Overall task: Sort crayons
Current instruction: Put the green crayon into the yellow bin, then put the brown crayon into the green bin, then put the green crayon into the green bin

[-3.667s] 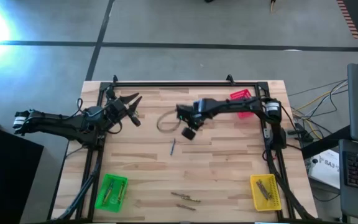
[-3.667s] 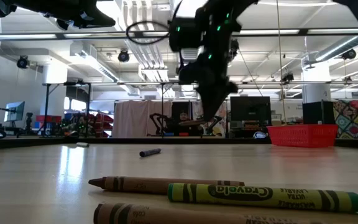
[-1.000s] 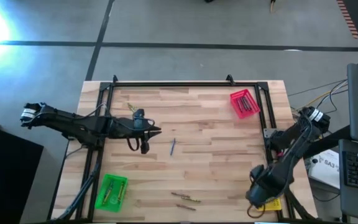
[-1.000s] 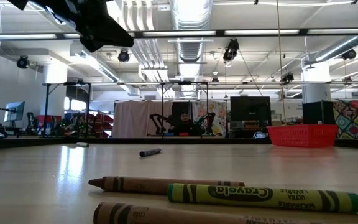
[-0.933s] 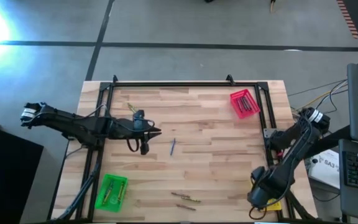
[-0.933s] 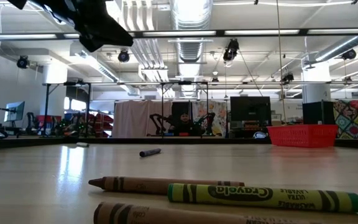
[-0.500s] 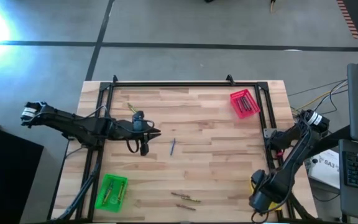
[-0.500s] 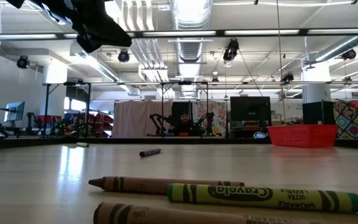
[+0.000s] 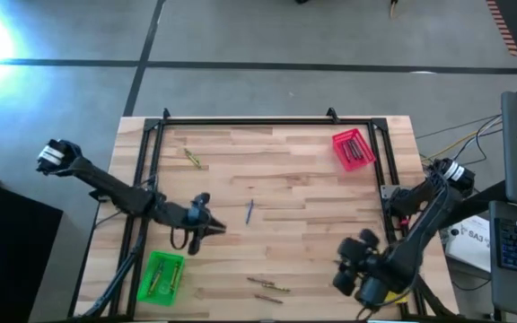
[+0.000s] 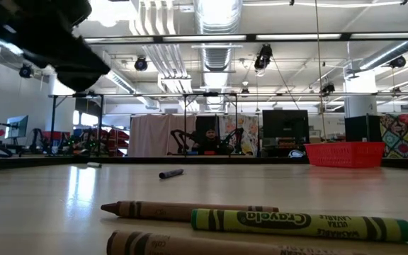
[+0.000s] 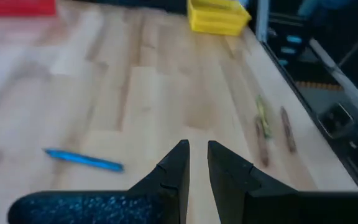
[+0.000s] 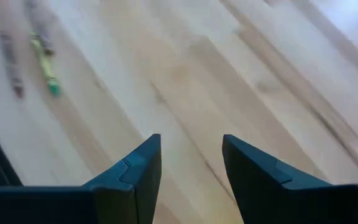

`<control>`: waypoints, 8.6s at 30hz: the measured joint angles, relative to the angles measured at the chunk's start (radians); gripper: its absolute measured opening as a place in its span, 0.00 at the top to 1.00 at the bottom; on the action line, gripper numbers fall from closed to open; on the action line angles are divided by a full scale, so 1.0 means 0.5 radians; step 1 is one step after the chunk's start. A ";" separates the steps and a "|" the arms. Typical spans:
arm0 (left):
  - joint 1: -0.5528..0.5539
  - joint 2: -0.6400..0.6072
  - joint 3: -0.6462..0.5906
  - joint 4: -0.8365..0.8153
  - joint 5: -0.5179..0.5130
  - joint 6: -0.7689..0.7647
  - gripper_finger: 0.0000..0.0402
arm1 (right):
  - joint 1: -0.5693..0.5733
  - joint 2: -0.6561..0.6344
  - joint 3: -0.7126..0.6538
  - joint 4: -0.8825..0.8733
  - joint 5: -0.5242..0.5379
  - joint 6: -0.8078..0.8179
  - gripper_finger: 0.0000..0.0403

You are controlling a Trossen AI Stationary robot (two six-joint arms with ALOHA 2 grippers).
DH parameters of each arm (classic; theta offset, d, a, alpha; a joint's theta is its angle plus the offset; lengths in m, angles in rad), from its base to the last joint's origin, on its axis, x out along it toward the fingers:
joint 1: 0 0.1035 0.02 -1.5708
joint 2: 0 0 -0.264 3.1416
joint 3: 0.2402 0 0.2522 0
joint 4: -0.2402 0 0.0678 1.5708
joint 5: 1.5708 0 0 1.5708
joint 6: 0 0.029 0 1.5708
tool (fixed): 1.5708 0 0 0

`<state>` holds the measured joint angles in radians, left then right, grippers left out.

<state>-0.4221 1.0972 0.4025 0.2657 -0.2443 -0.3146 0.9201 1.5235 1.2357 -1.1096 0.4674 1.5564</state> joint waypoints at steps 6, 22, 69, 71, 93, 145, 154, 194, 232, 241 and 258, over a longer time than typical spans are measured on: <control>-0.146 0.234 -0.049 0.296 -0.015 0.046 0.85 | -0.203 0.261 -0.024 0.775 -0.014 -0.802 0.60; -0.215 1.141 0.381 0.738 -0.020 0.245 0.72 | -0.448 0.820 0.266 1.135 -0.481 -1.422 0.62; -0.222 1.366 0.447 0.676 -0.015 0.186 0.72 | -0.329 1.014 1.201 -0.920 -1.216 -0.710 0.98; -0.222 1.377 0.447 0.675 -0.015 0.186 0.72 | -0.281 0.967 1.180 -0.843 -1.251 -0.669 0.98; -0.220 1.387 0.447 0.643 -0.172 0.087 0.72 | 0.119 0.685 0.734 -0.925 -1.739 0.792 0.98; -0.051 1.679 0.524 0.628 -0.394 -0.114 0.97 | 0.042 0.686 0.620 -0.640 0.237 0.627 0.84; -0.451 1.045 0.671 -0.739 -0.666 -0.871 0.99 | -0.131 0.687 0.600 -0.626 0.987 0.261 0.84; -1.729 1.381 1.847 -3.372 0.030 -3.330 0.75 | -0.489 0.686 0.595 -0.416 0.387 -0.309 0.73; 1.448 -0.207 0.227 -1.799 -0.765 -1.154 0.61 | -0.492 0.683 0.481 -0.298 0.480 -0.286 0.72; 2.176 -0.084 -0.019 -0.781 -0.151 -0.853 0.48 | -0.492 0.684 0.350 -0.190 0.477 -0.266 0.73; 2.206 0.792 0.382 -1.166 -0.319 -0.981 0.48 | -0.493 0.686 0.285 -0.196 0.432 -0.237 0.73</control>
<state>0.6809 1.4932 0.5934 -0.3174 -0.4039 -0.8051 0.6735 1.8664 1.3781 -1.2076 0.6836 1.4377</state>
